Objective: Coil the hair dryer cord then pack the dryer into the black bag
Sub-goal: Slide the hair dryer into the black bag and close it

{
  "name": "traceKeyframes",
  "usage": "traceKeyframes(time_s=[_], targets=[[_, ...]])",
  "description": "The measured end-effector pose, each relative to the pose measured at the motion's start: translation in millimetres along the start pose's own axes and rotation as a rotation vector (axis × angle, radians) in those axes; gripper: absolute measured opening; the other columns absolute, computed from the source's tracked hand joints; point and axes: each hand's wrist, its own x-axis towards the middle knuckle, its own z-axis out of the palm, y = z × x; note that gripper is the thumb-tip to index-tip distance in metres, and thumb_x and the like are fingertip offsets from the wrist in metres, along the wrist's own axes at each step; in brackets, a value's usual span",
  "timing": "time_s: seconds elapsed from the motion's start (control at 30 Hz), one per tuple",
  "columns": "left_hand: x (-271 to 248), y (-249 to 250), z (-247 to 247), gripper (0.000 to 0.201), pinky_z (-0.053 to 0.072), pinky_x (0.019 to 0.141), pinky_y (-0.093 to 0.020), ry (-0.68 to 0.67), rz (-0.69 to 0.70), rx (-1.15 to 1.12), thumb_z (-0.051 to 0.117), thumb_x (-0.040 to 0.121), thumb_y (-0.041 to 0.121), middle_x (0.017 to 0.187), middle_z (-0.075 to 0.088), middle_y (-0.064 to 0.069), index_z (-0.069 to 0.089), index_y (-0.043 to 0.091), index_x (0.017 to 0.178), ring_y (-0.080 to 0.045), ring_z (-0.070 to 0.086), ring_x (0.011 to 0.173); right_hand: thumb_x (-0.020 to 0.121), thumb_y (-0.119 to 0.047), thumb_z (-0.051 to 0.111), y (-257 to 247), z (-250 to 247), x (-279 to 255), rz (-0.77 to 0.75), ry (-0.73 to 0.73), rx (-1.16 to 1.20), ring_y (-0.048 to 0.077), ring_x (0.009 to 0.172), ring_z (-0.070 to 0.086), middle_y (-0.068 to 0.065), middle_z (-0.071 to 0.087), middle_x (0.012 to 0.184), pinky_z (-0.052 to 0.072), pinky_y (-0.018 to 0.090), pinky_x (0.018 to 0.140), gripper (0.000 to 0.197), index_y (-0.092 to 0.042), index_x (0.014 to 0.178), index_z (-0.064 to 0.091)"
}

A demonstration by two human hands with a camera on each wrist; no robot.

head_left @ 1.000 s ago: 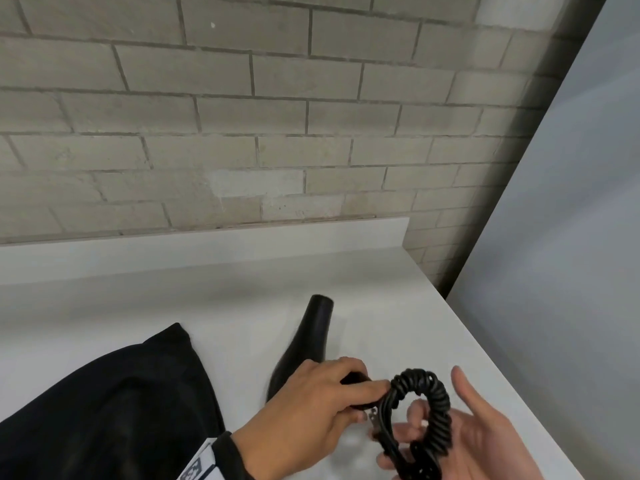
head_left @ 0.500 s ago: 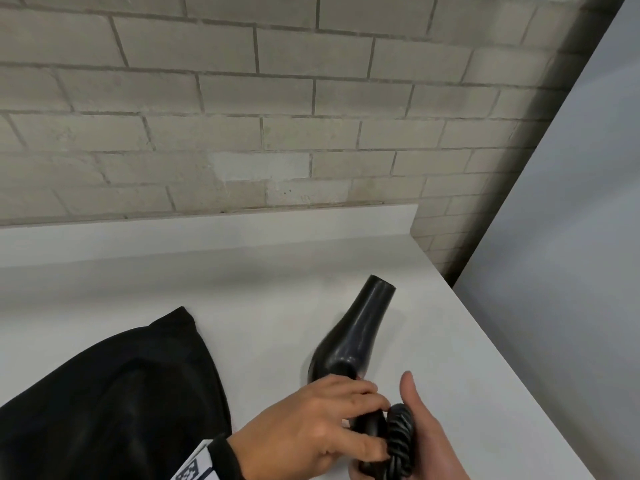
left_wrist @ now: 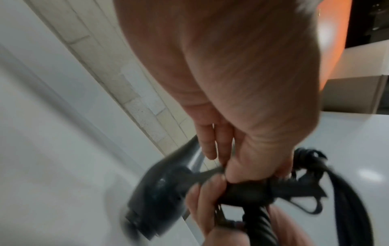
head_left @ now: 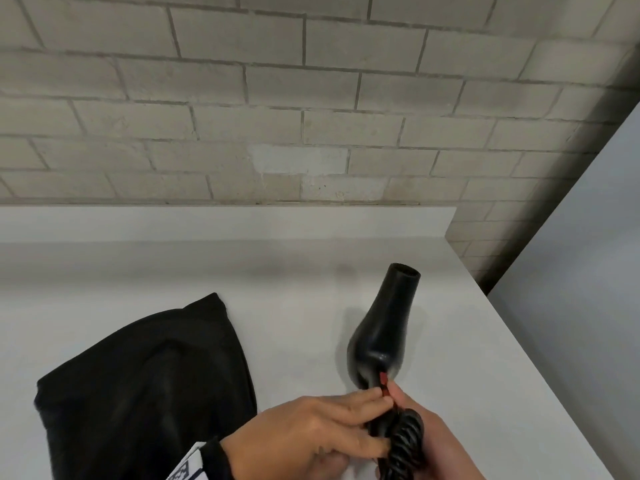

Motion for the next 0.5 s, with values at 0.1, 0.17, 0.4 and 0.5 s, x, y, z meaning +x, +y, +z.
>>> traceKeyframes(time_s=[0.1,0.17,0.4,0.5], targets=[[-19.9,-19.4,-2.2,0.033,0.041,0.106,-0.020,0.122,-0.107,0.196,0.065,0.095,0.019,0.131,0.059,0.029,0.067,0.030,0.126,0.007,0.051,0.126,0.097,-0.028,0.054,-6.7,-6.5,5.2,-0.048,0.057,0.003,0.027,0.048,0.064,0.019,0.063,0.059,0.046,0.037,0.061,0.050,0.006,0.062,0.065],[-37.6,-26.9,-6.5,0.027,0.049,0.096,-0.021,0.290,-0.271,0.325,0.067,0.090,0.030,0.114,0.066,0.032,0.070,0.039,0.116,0.011,0.058,0.112,0.084,-0.025,0.069,-9.1,-19.6,1.6,-0.099,0.134,-0.055,0.030,0.065,0.060,0.021,0.060,0.072,0.044,0.037,0.065,0.031,0.004,0.074,0.066],[-77.9,-22.8,-26.2,0.025,0.050,0.085,-0.021,0.274,-0.899,0.436,0.067,0.080,0.060,0.091,0.059,0.024,0.058,0.038,0.088,0.004,0.053,0.089,0.076,-0.027,0.078,-22.5,-52.9,-4.7,-0.258,0.230,-0.441,0.025,0.064,0.049,0.016,0.053,0.064,0.033,0.034,0.068,0.035,0.004,0.070,0.064],[-100.4,-17.0,-28.6,0.044,0.046,0.083,-0.018,0.058,-0.992,0.430,0.070,0.063,0.071,0.097,0.054,0.021,0.050,0.038,0.084,0.002,0.051,0.091,0.076,-0.024,0.079,-20.0,-55.4,-9.5,-0.279,0.286,-0.505,0.025,0.063,0.048,0.017,0.053,0.063,0.034,0.034,0.067,0.038,0.009,0.076,0.062]])
